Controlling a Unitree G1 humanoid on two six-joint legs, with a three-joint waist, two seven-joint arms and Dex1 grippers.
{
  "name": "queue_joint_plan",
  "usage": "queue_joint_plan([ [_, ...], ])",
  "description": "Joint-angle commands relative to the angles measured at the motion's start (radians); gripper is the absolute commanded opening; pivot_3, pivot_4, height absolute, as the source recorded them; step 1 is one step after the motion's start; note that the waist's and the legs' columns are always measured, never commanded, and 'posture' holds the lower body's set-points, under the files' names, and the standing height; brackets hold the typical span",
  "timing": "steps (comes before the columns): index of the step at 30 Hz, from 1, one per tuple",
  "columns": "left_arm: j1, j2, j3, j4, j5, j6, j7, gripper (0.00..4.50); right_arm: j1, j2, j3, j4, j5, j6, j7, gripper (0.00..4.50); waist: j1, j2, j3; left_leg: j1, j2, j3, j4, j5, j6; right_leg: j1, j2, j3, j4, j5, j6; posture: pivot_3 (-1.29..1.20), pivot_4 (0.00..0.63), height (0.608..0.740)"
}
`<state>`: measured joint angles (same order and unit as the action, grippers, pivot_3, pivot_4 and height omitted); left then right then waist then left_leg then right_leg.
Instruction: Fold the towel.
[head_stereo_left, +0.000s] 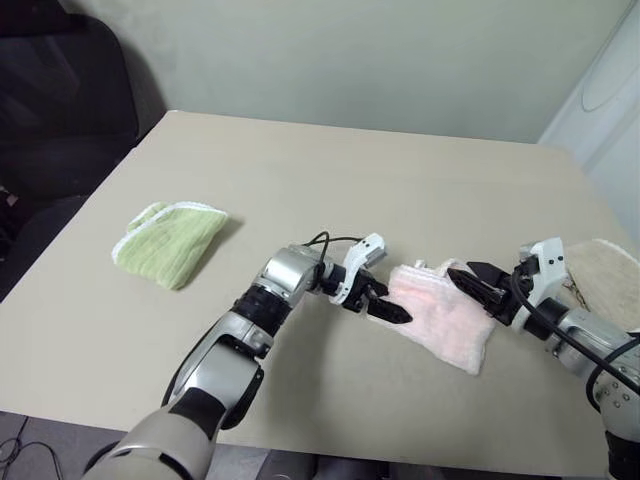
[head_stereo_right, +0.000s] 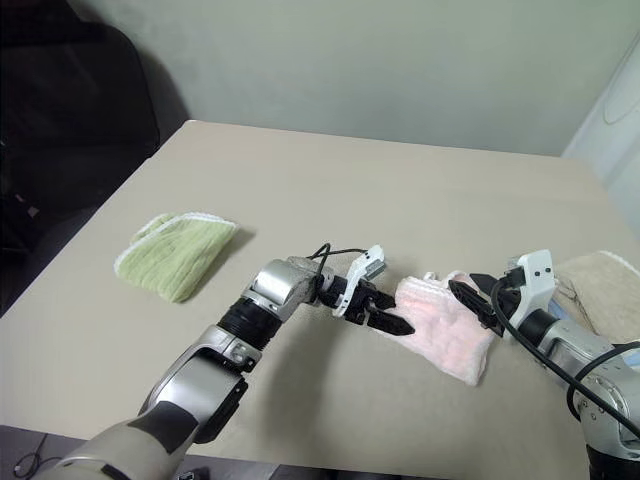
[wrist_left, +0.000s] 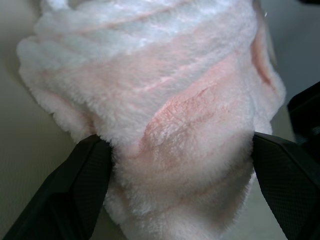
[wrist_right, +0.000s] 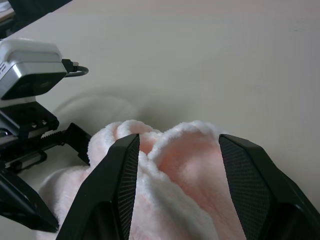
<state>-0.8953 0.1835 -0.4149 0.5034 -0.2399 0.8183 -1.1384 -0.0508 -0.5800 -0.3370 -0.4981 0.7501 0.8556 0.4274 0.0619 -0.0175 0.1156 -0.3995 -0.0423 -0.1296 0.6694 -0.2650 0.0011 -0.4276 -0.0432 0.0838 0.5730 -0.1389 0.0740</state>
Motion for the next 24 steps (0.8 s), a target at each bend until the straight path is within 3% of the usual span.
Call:
queue_joint_plan([
  [1,0.03,-0.017,-0.032,-0.002,0.05,-0.026,0.053,4.48,-0.016,-0.002,-0.012,-0.022,0.003,-0.024,-0.005,2.65,0.0,0.0,0.0,0.0,0.0,0.0,0.0,0.0,0.0,0.001,0.0,0.0,0.0,0.0,0.0,0.0,0.15,0.74],
  [2,0.031,-0.023,-0.024,0.001,0.048,-0.025,0.06,4.48,-0.018,-0.002,-0.012,-0.019,0.003,-0.025,-0.004,2.65,0.001,0.0,0.0,0.0,0.0,0.0,0.001,0.0,-0.001,0.001,0.0,0.0,0.0,0.0,0.0,0.0,0.15,0.74],
  [5,0.032,-0.037,-0.005,0.005,0.044,-0.032,0.07,3.91,-0.023,-0.006,-0.012,-0.01,0.001,-0.029,0.002,2.65,0.001,0.0,0.0,0.0,-0.001,0.0,0.002,-0.003,-0.006,0.003,-0.001,0.0,0.0,0.0,0.0,0.0,0.15,0.74],
  [16,0.053,-0.036,0.028,-0.015,0.03,-0.014,0.073,0.03,-0.02,-0.002,-0.004,0.002,-0.006,-0.049,0.002,2.65,0.0,0.0,0.0,0.0,0.0,0.0,0.002,-0.001,-0.005,0.002,-0.001,0.0,0.0,0.001,-0.003,0.0,0.15,0.74],
  [24,0.056,-0.031,0.154,-0.054,-0.047,0.08,0.108,0.01,-0.014,0.005,-0.01,-0.001,-0.008,-0.052,-0.003,2.65,-0.001,0.001,0.0,0.0,0.001,0.001,0.001,-0.004,-0.003,0.001,0.0,0.0,0.0,0.0,-0.001,0.0,0.15,0.74],
])
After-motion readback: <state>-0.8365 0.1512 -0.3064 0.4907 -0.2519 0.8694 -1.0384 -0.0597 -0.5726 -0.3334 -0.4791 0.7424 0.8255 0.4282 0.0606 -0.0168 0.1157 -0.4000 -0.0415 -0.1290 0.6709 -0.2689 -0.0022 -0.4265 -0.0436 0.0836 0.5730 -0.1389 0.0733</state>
